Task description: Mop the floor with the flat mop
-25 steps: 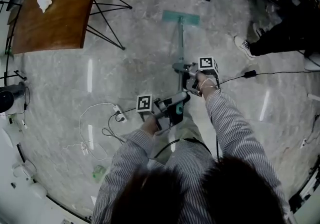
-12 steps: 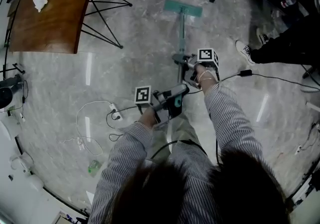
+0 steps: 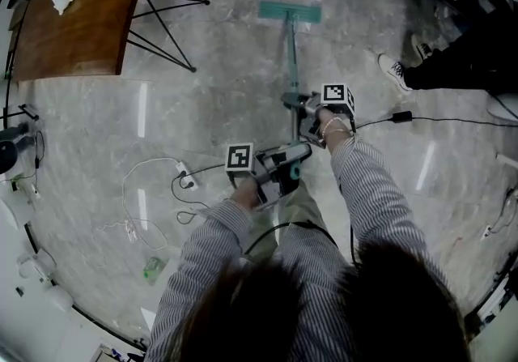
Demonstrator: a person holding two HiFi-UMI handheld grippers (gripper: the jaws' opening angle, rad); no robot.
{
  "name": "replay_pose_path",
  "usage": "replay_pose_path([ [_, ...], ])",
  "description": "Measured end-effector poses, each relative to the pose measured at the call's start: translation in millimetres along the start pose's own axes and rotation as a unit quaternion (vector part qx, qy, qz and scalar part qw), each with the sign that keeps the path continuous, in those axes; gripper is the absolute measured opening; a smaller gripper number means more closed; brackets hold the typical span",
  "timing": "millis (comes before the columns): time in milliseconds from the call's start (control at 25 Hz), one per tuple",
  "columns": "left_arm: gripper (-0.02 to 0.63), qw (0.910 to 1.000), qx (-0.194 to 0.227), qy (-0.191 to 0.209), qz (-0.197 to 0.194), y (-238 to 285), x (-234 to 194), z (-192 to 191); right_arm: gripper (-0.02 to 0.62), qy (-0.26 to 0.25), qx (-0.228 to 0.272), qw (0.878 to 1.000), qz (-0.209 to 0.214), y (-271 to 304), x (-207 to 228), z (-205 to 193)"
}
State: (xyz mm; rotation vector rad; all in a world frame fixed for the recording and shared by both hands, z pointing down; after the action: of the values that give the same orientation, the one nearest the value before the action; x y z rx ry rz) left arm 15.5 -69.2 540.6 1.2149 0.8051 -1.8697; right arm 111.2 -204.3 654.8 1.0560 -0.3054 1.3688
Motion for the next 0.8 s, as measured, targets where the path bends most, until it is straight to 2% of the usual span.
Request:
replay_pose_path([
  [160, 0.15, 0.9997, -0.022, -0.003, 0.01, -27.4, -15.4, -36.8, 0.11, 0.012, 0.002, 1.0, 0.002, -4.6, 29.9, -41.4],
  [320, 0.146, 0.9993, -0.036, -0.012, 0.002, -67.8, -30.6, -87.3, 0.109, 0.015, 0.008, 1.0, 0.007, -8.1, 75.6, -91.9],
  [440, 0.141, 0.9983, -0.054, -0.021, 0.0, -108.0, -39.4, -137.7, 0.11, 0.02, 0.016, 1.0, 0.017, -12.9, 114.6, -148.1],
  [600, 0.137, 0.9942, -0.102, -0.026, 0.023, -173.0, -53.6, -205.9, 0.109, 0.041, 0.031, 0.998, 0.039, -15.2, 174.8, -232.0],
  [800, 0.135, 0.9895, -0.137, -0.037, 0.027, -251.7, -62.7, -288.8, 0.109, 0.043, 0.03, 0.998, 0.03, -18.8, 232.3, -335.1],
])
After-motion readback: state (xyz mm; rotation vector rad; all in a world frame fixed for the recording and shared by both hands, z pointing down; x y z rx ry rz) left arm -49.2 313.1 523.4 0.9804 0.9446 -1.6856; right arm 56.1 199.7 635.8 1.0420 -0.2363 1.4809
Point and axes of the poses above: the fingertips, and each gripper's own axes: y forward along the fingers, x to its right, z out of its top, the point moved 9 cm from there along -y, backward along the fingers, and after that the axes turned 10 degrees about y, right-handed, at the moved point
